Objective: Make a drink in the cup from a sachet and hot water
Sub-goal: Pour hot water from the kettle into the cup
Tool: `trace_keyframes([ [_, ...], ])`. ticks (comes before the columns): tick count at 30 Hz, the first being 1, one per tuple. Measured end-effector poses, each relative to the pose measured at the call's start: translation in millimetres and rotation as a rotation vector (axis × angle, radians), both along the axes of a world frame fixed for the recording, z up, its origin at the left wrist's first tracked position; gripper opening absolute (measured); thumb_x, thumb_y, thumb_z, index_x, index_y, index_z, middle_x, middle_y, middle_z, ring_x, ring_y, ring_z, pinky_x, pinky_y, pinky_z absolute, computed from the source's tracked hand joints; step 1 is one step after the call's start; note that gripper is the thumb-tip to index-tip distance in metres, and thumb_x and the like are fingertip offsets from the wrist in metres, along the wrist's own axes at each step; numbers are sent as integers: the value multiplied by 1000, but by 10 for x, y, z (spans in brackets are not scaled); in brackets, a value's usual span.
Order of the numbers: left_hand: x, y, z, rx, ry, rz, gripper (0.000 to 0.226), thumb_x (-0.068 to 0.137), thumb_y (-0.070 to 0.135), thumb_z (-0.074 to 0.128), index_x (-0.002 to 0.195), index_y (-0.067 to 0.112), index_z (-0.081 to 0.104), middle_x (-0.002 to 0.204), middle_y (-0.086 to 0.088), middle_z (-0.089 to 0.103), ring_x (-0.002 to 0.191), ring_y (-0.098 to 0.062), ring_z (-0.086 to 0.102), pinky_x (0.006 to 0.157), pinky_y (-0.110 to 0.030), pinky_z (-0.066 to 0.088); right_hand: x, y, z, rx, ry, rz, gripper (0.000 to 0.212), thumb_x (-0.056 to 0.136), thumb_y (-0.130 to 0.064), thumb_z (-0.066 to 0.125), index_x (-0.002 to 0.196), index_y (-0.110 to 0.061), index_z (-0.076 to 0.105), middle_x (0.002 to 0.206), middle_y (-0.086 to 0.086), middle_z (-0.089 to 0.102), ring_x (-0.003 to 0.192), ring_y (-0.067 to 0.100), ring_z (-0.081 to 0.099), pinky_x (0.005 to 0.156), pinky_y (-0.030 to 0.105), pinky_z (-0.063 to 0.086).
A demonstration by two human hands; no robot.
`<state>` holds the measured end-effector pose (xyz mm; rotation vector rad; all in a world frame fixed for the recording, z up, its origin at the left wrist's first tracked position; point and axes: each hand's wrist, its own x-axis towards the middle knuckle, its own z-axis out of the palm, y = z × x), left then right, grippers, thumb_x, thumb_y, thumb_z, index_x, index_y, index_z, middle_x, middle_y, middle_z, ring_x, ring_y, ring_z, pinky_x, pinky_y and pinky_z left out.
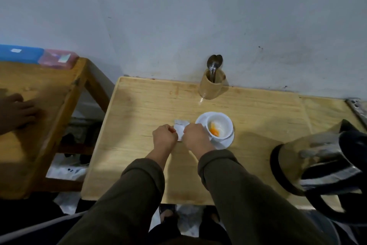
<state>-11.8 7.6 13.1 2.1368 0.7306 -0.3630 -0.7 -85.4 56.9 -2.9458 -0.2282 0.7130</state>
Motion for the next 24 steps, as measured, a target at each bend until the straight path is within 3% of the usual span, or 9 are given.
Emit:
trace_keyframes([
  [3,9,-52,37,1,4,7,30,90,11,44,105,2,69,112,-15,70,101,-28,61,75,-23,38,4,-29,50,71,-10,-48,25,92,-8,45,111,-8,62,114,11,66,102,27,62,76,29,44],
  [8,-69,-228,144,-41,-6,10,36,93,10,40,122,8,61,128,-13,63,118,-28,58,82,-20,36,27,-237,345,226,-84,-119,29,92,-6,45,118,-6,58,116,15,64,107,32,60,87,35,50],
  [11,-182,-439,195,-55,-80,-20,36,96,18,41,126,7,57,129,-14,63,121,-30,56,96,-28,42,25,-454,508,280,-177,-156,29,93,-11,42,118,-8,57,120,14,60,109,33,57,83,36,46],
  [16,-377,-914,268,-74,-159,48,42,100,28,37,133,7,53,135,-13,58,126,-31,52,102,-33,38,-101,-999,736,346,-333,-164,32,93,-14,46,122,-13,58,128,10,53,115,28,54,87,34,45],
  [21,-521,-1268,269,-82,-263,119,49,94,22,51,138,0,46,141,-21,51,132,-35,46,108,-41,35,-307,-1669,895,325,-457,-214,32,91,-15,47,121,-13,59,128,9,50,118,27,49,88,35,44],
  [24,-521,-1441,275,-115,-261,157,57,93,21,49,145,2,36,146,-20,44,134,-37,41,112,-47,34,-464,-2068,973,268,-544,-205,31,92,-16,46,120,-12,58,126,9,50,120,27,44,92,37,41],
])
